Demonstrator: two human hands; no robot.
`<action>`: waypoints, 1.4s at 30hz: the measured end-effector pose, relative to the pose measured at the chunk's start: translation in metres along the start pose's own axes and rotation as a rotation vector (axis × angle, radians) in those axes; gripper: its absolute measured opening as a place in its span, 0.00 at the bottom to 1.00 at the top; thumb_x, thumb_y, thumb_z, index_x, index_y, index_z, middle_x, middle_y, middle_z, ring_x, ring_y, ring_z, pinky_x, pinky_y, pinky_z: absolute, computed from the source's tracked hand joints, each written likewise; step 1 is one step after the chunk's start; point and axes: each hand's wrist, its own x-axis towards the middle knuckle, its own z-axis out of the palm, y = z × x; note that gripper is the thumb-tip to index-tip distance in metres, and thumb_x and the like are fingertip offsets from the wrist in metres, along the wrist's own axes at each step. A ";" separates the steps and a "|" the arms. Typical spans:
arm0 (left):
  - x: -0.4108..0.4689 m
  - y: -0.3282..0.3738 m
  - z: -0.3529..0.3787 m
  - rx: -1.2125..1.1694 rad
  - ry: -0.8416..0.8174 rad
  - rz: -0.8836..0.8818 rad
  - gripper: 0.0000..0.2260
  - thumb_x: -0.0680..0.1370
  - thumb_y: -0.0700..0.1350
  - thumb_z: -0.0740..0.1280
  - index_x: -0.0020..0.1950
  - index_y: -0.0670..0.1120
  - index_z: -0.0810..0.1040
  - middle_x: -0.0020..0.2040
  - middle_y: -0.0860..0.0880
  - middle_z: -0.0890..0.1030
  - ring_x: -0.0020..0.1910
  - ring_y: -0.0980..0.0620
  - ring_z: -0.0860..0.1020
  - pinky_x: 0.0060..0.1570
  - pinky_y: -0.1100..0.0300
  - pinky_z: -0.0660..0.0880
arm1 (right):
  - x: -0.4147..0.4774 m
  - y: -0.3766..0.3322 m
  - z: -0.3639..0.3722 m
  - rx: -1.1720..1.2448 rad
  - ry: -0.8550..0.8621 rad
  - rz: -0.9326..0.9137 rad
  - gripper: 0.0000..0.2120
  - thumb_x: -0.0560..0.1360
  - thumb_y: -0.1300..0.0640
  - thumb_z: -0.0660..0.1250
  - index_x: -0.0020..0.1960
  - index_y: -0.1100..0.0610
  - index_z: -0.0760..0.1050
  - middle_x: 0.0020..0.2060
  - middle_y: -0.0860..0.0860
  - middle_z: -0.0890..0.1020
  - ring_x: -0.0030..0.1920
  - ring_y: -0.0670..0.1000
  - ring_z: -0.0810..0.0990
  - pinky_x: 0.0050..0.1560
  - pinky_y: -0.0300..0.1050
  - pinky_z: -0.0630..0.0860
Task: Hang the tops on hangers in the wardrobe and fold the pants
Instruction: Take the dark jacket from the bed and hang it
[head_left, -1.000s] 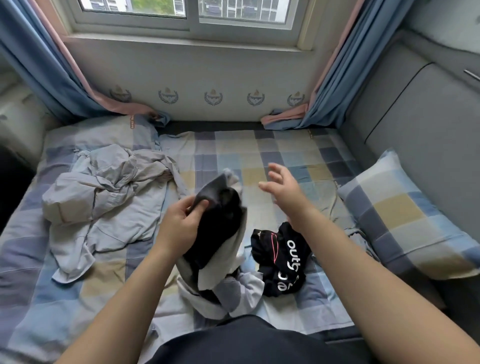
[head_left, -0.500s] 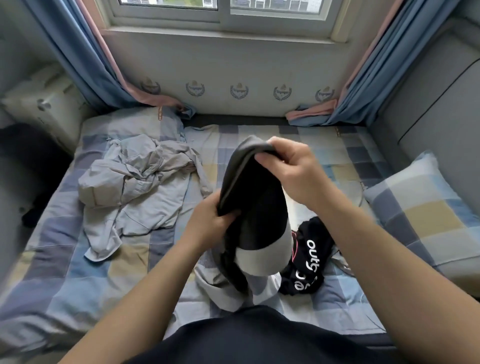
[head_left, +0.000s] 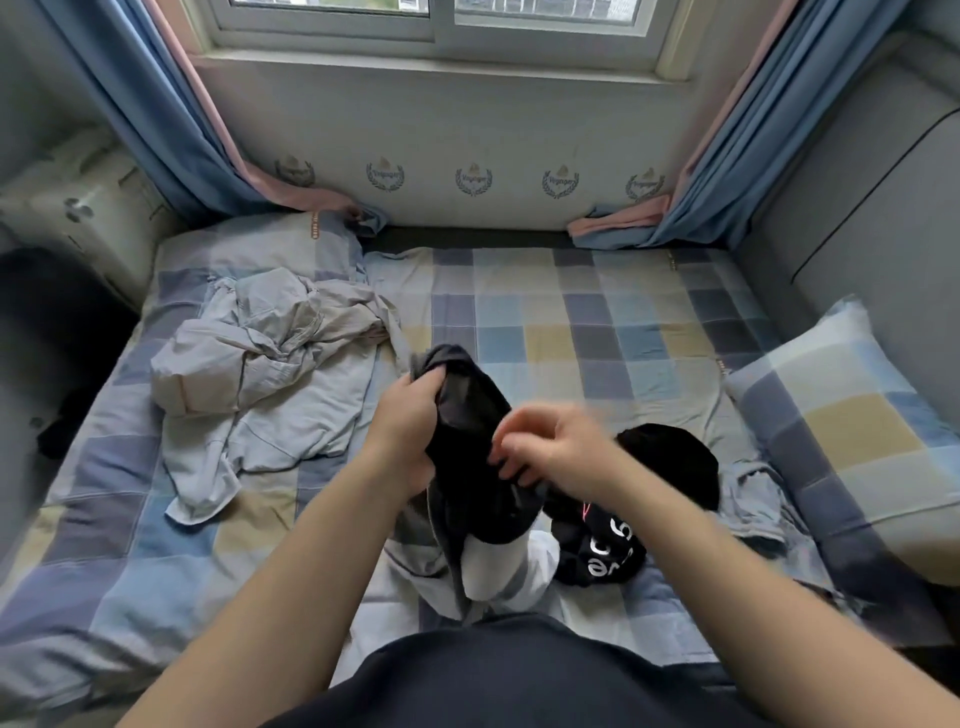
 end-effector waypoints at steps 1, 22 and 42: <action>-0.004 0.005 0.002 -0.035 -0.016 -0.037 0.14 0.84 0.47 0.63 0.64 0.41 0.78 0.56 0.40 0.84 0.51 0.43 0.85 0.44 0.52 0.83 | -0.002 0.011 0.009 -0.106 -0.063 0.043 0.16 0.73 0.53 0.71 0.61 0.49 0.78 0.54 0.49 0.85 0.51 0.48 0.84 0.57 0.54 0.80; -0.035 -0.023 -0.026 0.661 -0.229 0.434 0.19 0.69 0.55 0.77 0.57 0.56 0.78 0.51 0.57 0.82 0.48 0.61 0.81 0.47 0.68 0.75 | 0.027 -0.057 -0.028 0.508 0.218 0.193 0.11 0.83 0.63 0.57 0.50 0.61 0.77 0.33 0.55 0.83 0.29 0.49 0.83 0.26 0.41 0.78; 0.003 -0.022 0.010 -0.295 0.167 -0.205 0.12 0.87 0.44 0.56 0.57 0.38 0.76 0.45 0.40 0.82 0.41 0.45 0.81 0.25 0.57 0.79 | -0.030 0.031 0.053 -0.079 0.244 0.247 0.32 0.62 0.32 0.72 0.62 0.45 0.73 0.56 0.44 0.80 0.59 0.47 0.79 0.61 0.52 0.77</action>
